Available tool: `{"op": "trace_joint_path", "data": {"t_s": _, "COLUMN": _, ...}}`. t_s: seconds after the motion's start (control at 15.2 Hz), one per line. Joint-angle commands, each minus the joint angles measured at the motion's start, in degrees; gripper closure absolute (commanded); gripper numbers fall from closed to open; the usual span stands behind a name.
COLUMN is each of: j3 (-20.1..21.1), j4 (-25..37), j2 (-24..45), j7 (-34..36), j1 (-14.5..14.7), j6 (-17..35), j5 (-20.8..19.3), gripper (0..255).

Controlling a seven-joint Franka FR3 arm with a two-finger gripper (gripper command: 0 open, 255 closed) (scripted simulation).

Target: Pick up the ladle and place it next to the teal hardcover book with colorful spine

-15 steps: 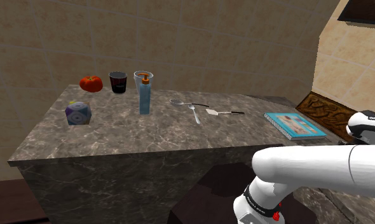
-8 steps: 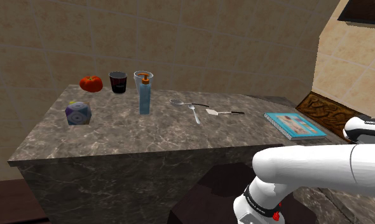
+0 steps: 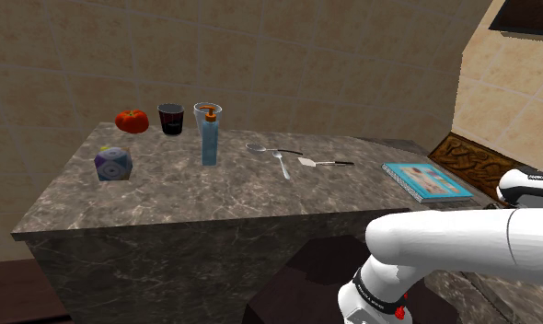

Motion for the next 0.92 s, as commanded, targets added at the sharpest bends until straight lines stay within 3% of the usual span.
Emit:
{"op": "trace_joint_path", "data": {"t_s": 0.0, "j3": 0.0, "j4": 0.0, "j2": 0.0, "j7": 0.0, "j1": 0.0, "j6": 0.0, "j5": 0.0, "gripper": 0}}
{"op": "trace_joint_path", "data": {"t_s": 0.07, "j3": 0.0, "j4": 0.0, "j2": 0.0, "j7": 0.0, "j1": 0.0, "j6": 0.0, "j5": 0.0, "gripper": 0}}
{"op": "trace_joint_path", "data": {"t_s": 0.33, "j3": 8.6, "j4": 1.7, "j2": -1.5, "j7": -1.7, "j1": -5.3, "j6": -6.7, "j5": 3.7, "gripper": 0}}
{"op": "trace_joint_path", "data": {"t_s": 0.86, "j3": 8.6, "j4": 1.7, "j2": -1.6, "j7": -1.7, "j1": -5.3, "j6": -6.7, "j5": 3.6, "gripper": 0}}
